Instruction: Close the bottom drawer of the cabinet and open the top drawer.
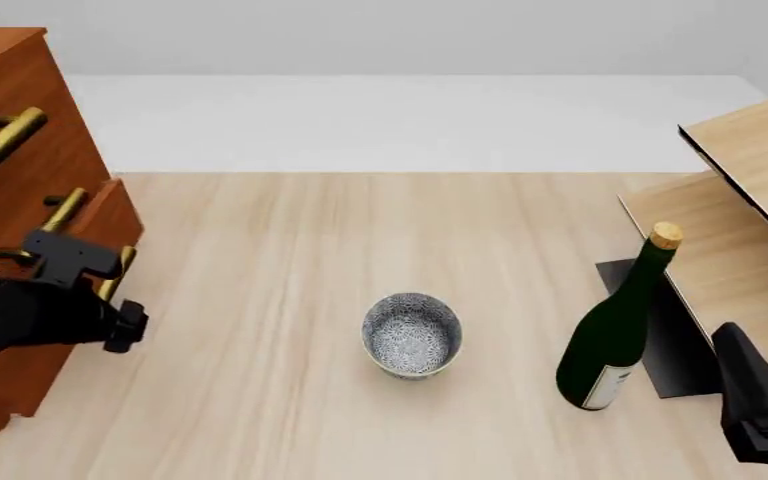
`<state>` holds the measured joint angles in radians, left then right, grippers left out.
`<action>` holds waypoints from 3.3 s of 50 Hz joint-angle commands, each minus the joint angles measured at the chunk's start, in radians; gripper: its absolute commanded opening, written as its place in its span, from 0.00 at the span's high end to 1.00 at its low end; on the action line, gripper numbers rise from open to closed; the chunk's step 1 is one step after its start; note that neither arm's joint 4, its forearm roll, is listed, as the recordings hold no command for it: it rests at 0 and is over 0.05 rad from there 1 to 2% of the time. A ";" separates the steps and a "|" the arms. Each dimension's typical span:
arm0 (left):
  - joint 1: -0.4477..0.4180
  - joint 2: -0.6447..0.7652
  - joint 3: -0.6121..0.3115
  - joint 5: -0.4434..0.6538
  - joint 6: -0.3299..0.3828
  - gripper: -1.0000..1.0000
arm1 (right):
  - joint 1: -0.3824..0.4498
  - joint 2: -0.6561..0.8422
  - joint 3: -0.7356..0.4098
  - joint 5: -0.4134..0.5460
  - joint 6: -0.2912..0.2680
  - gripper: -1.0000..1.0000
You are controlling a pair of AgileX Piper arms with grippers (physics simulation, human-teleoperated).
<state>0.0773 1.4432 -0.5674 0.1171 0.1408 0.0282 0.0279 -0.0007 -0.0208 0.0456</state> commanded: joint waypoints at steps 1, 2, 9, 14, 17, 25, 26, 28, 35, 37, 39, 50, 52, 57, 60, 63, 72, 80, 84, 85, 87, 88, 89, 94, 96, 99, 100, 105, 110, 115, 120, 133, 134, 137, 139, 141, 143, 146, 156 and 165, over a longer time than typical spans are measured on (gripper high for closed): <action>0.085 0.008 0.107 -0.011 0.095 0.00 | 0.000 0.001 0.000 -0.001 0.004 0.00; 0.082 0.009 0.106 -0.010 0.092 0.00 | 0.000 0.002 0.000 -0.001 0.004 0.00; 0.131 0.005 0.154 -0.053 0.154 0.00 | -0.002 0.004 0.000 -0.003 0.007 0.00; 0.144 -0.006 0.164 -0.056 0.172 0.00 | 0.000 0.006 0.000 -0.005 0.011 0.00; 0.152 -0.012 0.171 -0.061 0.188 0.00 | 0.001 0.005 0.000 -0.004 0.012 0.00; 0.167 -0.040 0.181 -0.063 0.222 0.00 | -0.005 0.008 0.000 -0.008 0.017 0.00; 0.170 -0.042 0.182 -0.062 0.225 0.00 | -0.005 0.007 0.000 -0.006 0.018 0.00; 0.164 -0.052 0.178 -0.056 0.224 0.00 | -0.004 0.003 0.000 -0.003 0.018 0.00; 0.092 -0.064 0.134 -0.012 0.174 0.00 | -0.005 -0.003 0.000 0.002 0.020 0.00; 0.063 -0.068 0.109 0.012 0.148 0.00 | -0.007 -0.004 0.000 0.002 0.019 0.00; 0.034 -0.075 0.088 0.031 0.130 0.00 | -0.008 -0.005 0.000 0.003 0.019 0.00; -0.148 -0.047 -0.034 0.107 -0.033 0.00 | -0.011 -0.012 0.000 0.009 0.019 0.00; -0.185 -0.045 -0.057 0.114 -0.065 0.00 | -0.011 -0.013 0.000 0.010 0.018 0.00; -0.260 -0.021 -0.099 0.122 -0.121 0.00 | -0.012 -0.014 0.000 0.010 0.020 0.00; -0.276 -0.014 -0.118 0.125 -0.131 0.00 | -0.015 -0.012 0.000 0.008 0.022 0.00; -0.279 -0.048 -0.134 0.128 -0.102 0.00 | -0.017 -0.008 0.000 0.004 0.021 0.00; -0.230 -0.148 -0.161 0.104 0.057 0.00 | -0.020 -0.005 0.000 0.000 0.023 0.00; -0.273 -0.207 -0.213 0.126 0.085 0.00 | -0.018 0.002 0.000 -0.007 0.021 0.00; -0.266 -0.264 -0.214 0.093 0.179 0.00 | -0.020 0.003 0.000 -0.008 0.021 0.00; -0.265 -0.286 -0.209 0.077 0.217 0.00 | -0.021 0.004 0.000 -0.010 0.021 0.00; -0.270 -0.296 -0.216 0.075 0.232 0.00 | -0.022 0.006 0.000 -0.011 0.021 0.00; -0.284 -0.297 -0.227 0.077 0.229 0.00 | -0.021 0.008 0.000 -0.013 0.022 0.00; -0.286 -0.292 -0.240 0.088 0.215 0.00 | -0.021 0.011 0.000 -0.015 0.021 0.00; -0.342 -0.316 -0.269 0.065 0.236 0.00 | -0.021 0.015 0.000 -0.020 0.021 0.00; -0.352 -0.326 -0.272 0.051 0.252 0.00 | -0.021 0.017 0.000 -0.021 0.022 0.00; -0.373 -0.330 -0.287 0.039 0.258 0.00 | -0.020 0.020 0.000 -0.024 0.023 0.00; -0.384 -0.317 -0.299 0.046 0.252 0.00 | -0.021 0.022 0.000 -0.026 0.022 0.00; -0.418 -0.315 -0.320 0.040 0.249 0.00 | -0.023 0.024 0.000 -0.029 0.023 0.00; -0.441 -0.371 -0.198 -0.145 0.473 0.00 | -0.020 0.016 0.000 -0.020 0.024 0.00; -0.480 -0.368 -0.061 -0.328 0.696 0.00 | -0.019 0.019 0.000 -0.022 0.024 0.00; -0.470 -0.363 0.029 -0.446 0.846 0.00 | -0.018 0.017 0.000 -0.020 0.024 0.00; -0.449 -0.349 0.069 -0.551 1.056 0.00 | -0.018 0.010 0.000 -0.014 0.023 0.00; -0.435 -0.340 0.070 -0.536 1.083 0.00 | -0.018 0.010 0.000 -0.014 0.023 0.00; -0.401 -0.313 0.082 -0.558 1.146 0.00 | -0.017 0.008 0.000 -0.011 0.023 0.00; -0.394 -0.317 0.063 -0.564 1.141 0.00 | -0.016 0.006 0.000 -0.010 0.022 0.00; -0.375 -0.321 0.054 -0.561 1.154 0.00 | -0.016 0.005 0.000 -0.009 0.023 0.00; -0.367 -0.329 0.034 -0.544 1.159 0.00 | -0.017 0.000 0.000 -0.005 0.024 0.00; -0.339 -0.333 0.011 -0.524 1.176 0.00 | -0.018 0.000 0.000 -0.004 0.024 0.00; -0.217 -0.373 -0.001 -0.479 1.225 0.00 | -0.016 0.002 0.000 -0.005 0.024 0.00; -0.146 -0.395 -0.106 -0.411 1.258 0.00 | -0.013 -0.002 0.000 -0.002 0.026 0.00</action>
<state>-0.1471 1.0711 -0.6000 -0.3430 1.3560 0.0140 0.0272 -0.0008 -0.0240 0.0706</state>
